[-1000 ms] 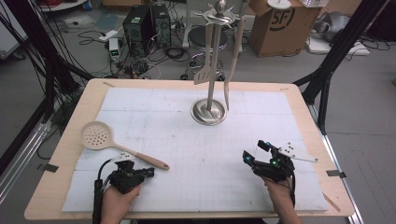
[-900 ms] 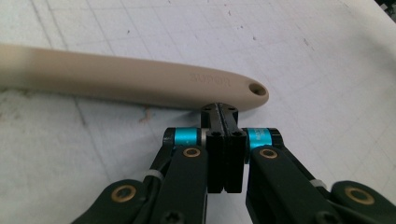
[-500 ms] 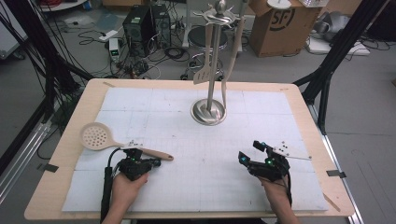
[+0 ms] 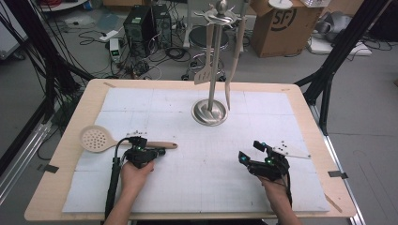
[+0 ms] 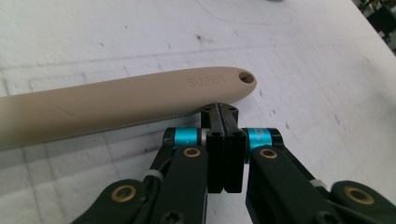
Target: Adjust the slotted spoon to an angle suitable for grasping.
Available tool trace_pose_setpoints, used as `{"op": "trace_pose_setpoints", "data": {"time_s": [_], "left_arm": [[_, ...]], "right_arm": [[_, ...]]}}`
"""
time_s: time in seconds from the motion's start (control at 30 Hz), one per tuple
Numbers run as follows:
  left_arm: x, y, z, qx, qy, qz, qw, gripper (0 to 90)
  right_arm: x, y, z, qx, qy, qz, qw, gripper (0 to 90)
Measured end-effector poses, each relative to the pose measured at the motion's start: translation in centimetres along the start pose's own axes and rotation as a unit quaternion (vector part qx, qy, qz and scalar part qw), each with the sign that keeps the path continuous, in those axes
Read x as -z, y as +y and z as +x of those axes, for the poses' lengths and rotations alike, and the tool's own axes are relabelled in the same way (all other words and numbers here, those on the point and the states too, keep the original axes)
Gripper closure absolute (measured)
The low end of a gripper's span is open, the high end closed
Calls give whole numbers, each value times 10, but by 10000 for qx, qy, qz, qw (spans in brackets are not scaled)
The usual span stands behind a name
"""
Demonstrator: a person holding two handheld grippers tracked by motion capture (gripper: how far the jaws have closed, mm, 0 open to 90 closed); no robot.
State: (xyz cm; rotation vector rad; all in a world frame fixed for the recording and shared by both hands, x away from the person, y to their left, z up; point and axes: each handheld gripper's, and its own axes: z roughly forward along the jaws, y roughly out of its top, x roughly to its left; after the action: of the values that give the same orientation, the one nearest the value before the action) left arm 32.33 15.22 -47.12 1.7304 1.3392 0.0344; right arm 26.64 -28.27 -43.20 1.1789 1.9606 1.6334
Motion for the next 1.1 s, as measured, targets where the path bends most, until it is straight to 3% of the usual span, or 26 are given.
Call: {"op": "trace_pose_setpoints", "data": {"time_s": [0.1, 0.2, 0.23, 0.33, 0.6, 0.7, 0.77, 0.87, 0.97, 1.1], "left_arm": [[-4, 4, 1, 37, 78, -38, 10000, 897], [-6, 7, 1, -70, 160, -31, 9998, 897], [-6, 8, 2, -33, 150, -48, 9999, 897], [-1, 10, 11, 363, 138, -267, 9989, 898], [14, 19, 26, 403, 286, -407, 9980, 899], [19, 31, 31, 255, 551, -298, 9977, 900], [24, 40, 38, 291, 668, -241, 9970, 900], [35, 53, 51, 247, 1050, -169, 9940, 900], [50, 59, 65, 410, 1086, -215, 9930, 900], [55, 58, 77, 477, 1318, -67, 9901, 899]], "right_arm": [[0, 0, 1, 33, 20, 6, 10000, 150], [0, 0, 1, -8, 26, -12, 10000, 150], [0, 0, 1, 7, 18, -24, 10000, 149], [0, 0, 1, -7, 24, 9, 10000, 149], [1, -2, 4, 64, 117, 41, 9999, 150], [3, -2, 4, 66, 98, 14, 9999, 150], [5, -1, 4, 18, 101, -33, 9999, 150], [6, -1, 3, -14, 70, -75, 9999, 150], [6, -1, 2, -4, 55, -72, 10000, 150], [5, -2, 3, -9, 69, -37, 10000, 150]]}}
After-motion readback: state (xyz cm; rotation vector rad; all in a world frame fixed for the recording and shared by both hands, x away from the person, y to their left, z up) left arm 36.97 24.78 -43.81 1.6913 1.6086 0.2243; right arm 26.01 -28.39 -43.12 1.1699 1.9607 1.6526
